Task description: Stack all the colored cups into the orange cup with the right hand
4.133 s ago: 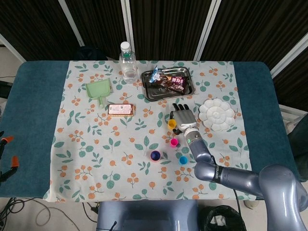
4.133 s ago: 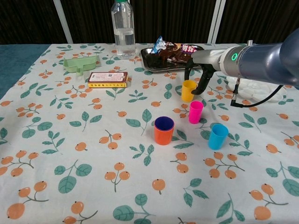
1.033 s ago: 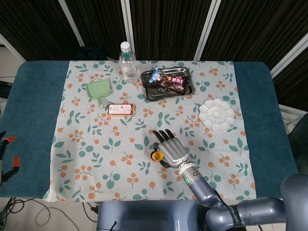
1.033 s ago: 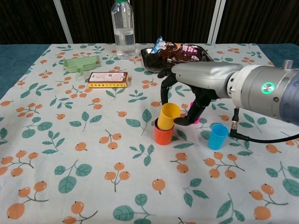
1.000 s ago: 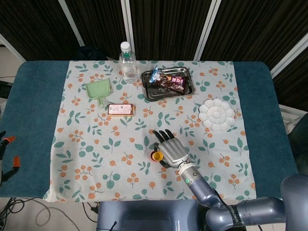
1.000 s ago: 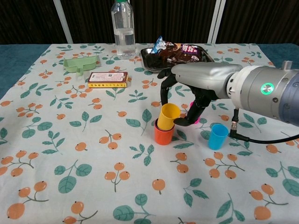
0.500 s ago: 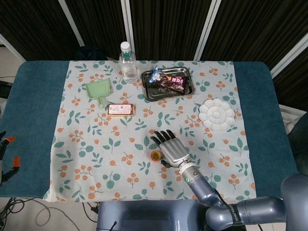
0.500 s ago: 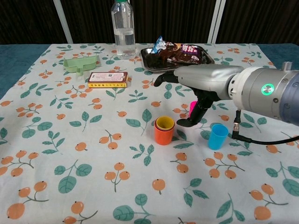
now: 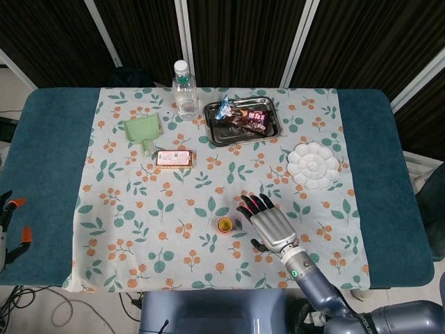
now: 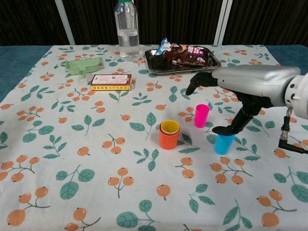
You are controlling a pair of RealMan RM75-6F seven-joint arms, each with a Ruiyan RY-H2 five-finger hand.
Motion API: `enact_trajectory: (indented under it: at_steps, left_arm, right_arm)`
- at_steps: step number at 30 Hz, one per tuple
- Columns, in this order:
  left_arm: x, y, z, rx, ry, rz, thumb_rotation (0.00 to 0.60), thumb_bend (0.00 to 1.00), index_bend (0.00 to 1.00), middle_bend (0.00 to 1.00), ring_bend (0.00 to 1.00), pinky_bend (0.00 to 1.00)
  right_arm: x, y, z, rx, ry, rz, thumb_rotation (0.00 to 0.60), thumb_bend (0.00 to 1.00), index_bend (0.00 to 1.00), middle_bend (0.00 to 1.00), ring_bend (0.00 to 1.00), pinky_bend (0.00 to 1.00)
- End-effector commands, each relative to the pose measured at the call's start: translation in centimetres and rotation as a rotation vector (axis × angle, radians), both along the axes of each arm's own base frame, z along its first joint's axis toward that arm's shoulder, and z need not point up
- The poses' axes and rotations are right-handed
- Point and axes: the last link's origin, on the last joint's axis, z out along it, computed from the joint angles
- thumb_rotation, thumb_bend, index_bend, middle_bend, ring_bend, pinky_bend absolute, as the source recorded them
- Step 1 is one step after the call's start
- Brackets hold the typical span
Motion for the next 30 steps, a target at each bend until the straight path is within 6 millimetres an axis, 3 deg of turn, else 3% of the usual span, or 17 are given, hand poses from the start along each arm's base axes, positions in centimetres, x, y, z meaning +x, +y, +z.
enact_trajectory:
  at_steps: [1,15,30]
  left_arm:
    - [0.0,0.0,0.1,0.004,0.001,0.000,0.600,0.46,0.23,0.06,0.00,0.05]
    - [-0.2,0.0,0.1,0.006,0.006,0.005,0.600,0.46,0.23,0.06,0.00,0.05]
    - [-0.2,-0.1,0.0,0.000,0.010,0.009,0.600,0.46,0.23,0.06,0.00,0.05]
  right_arm:
    - [-1.0,0.4,-0.4,0.010,0.000,-0.018,0.600,0.40,0.19,0.00,0.00,0.05]
    - [-4.5,-0.6,-2.6,-0.024,0.028,-0.100,0.600,0.39,0.29,0.00,0.00,0.05]
    - [-5.6,-0.8,-2.9,-0.029,0.018,-0.129,0.600,0.40,0.38,0.00,0.00,0.05]
